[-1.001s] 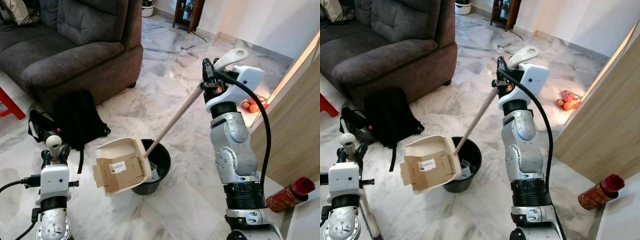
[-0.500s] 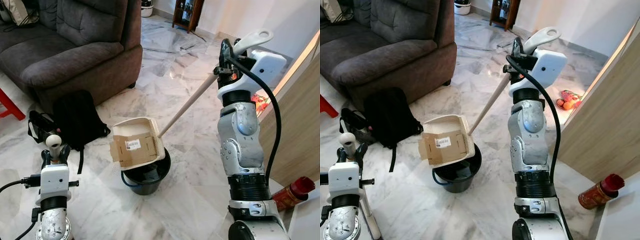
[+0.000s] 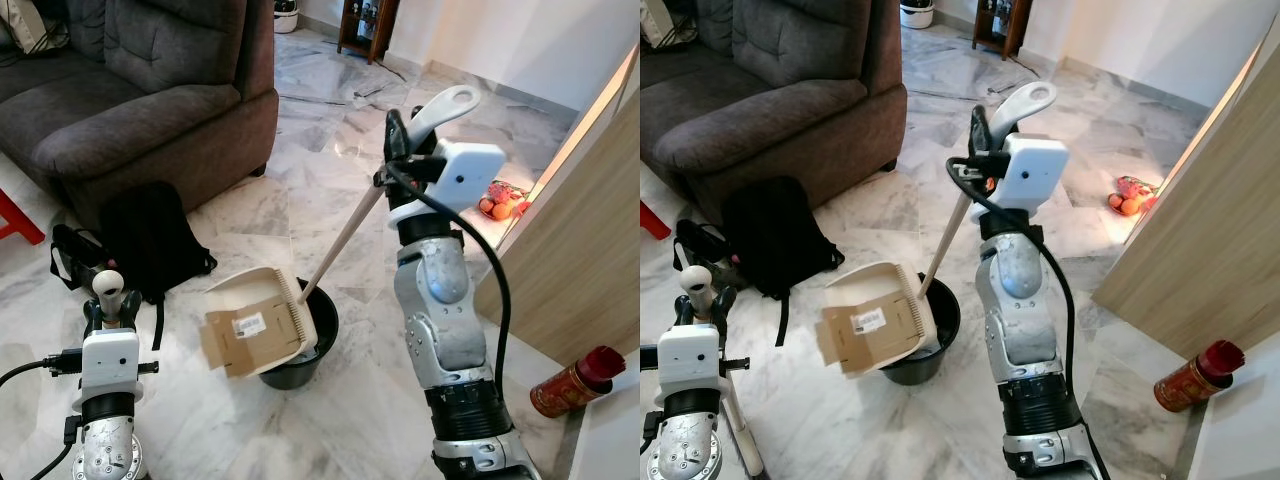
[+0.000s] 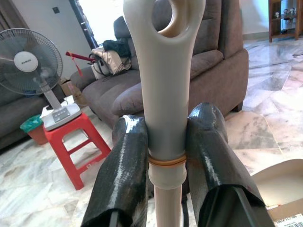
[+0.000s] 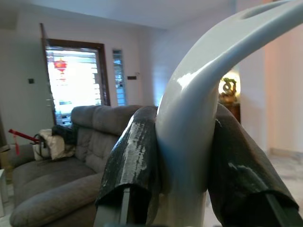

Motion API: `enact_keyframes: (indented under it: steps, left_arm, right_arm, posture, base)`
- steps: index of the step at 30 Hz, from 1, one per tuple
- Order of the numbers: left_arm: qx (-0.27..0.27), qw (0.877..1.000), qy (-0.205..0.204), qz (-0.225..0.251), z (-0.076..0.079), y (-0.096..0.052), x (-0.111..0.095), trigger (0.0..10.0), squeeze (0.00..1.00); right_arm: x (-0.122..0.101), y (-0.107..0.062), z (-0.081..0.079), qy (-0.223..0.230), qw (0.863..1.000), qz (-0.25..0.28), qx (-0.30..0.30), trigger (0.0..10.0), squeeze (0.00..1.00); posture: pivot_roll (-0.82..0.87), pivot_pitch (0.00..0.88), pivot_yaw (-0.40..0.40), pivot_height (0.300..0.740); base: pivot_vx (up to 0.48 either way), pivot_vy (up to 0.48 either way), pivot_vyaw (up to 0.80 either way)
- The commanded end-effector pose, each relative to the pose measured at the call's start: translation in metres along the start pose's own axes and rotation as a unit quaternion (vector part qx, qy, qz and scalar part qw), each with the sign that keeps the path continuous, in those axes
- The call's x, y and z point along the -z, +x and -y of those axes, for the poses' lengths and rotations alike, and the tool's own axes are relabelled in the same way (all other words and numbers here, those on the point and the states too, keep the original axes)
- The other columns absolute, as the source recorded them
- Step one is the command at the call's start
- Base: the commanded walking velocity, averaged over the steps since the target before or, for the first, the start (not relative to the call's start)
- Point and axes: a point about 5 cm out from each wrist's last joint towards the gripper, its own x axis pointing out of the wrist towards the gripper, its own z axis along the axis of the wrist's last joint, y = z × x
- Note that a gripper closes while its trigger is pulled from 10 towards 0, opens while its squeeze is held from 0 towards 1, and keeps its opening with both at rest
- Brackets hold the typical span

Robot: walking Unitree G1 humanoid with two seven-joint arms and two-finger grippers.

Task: Sweep floor

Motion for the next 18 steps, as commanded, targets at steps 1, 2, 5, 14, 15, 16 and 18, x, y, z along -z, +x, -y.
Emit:
enact_keyframes:
  steps: [1, 2, 5, 14, 15, 16, 18]
  left_arm:
    - [0.000, 1.000, 0.004, 0.020, 0.0001, 0.0005, -0.0073, 10.0, 0.00]
    - [0.000, 1.000, 0.004, 0.020, 0.0001, 0.0006, -0.0072, 10.0, 0.00]
    - [0.001, 1.000, 0.003, 0.020, 0.0004, 0.0006, -0.0071, 10.0, 0.00]
    - [0.002, 1.000, 0.002, 0.019, 0.0009, 0.0003, -0.0068, 10.0, 0.00]
    - [0.002, 1.000, 0.002, 0.019, 0.0010, 0.0003, -0.0067, 10.0, 0.00]
    - [0.002, 1.000, 0.002, 0.019, 0.0010, 0.0003, -0.0068, 10.0, 0.00]
    - [0.002, 1.000, 0.002, 0.019, 0.0010, 0.0003, -0.0068, 10.0, 0.00]
  right_arm:
    - [-0.0261, 0.0027, -0.0058, -0.006, 0.997, 0.071, -0.011, 10.0, 0.00]
    - [-0.0263, 0.0025, -0.0061, -0.005, 0.997, 0.072, -0.010, 10.0, 0.00]
    - [-0.0264, 0.0021, -0.0067, -0.004, 0.997, 0.072, -0.009, 10.0, 0.00]
    - [-0.0320, 0.0051, -0.0052, 0.002, 0.997, 0.080, 0.002, 10.0, 0.00]
    - [-0.0326, 0.0053, -0.0050, 0.001, 0.997, 0.082, 0.004, 10.0, 0.00]
    - [-0.0339, 0.0057, -0.0049, -0.003, 0.996, 0.086, 0.005, 10.0, 0.00]
    - [-0.0348, 0.0057, -0.0050, -0.008, 0.996, 0.089, 0.005, 10.0, 0.00]
  posture:
    - [0.19, 0.085, -0.113, 0.740]
    - [0.18, 0.084, -0.113, 0.740]
    - [0.18, 0.085, -0.112, 0.740]
    - [0.18, 0.083, -0.114, 0.740]
    - [0.18, 0.082, -0.114, 0.740]
    - [0.19, 0.083, -0.115, 0.740]
    - [0.19, 0.083, -0.115, 0.740]
  base:
    - [0.000, 0.000, 0.00]
    - [0.000, 0.000, 0.00]
    - [0.000, 0.000, 0.00]
    - [0.000, 0.000, 0.00]
    - [0.000, 0.000, 0.00]
    - [0.000, 0.000, 0.00]
    - [0.000, 0.000, 0.00]
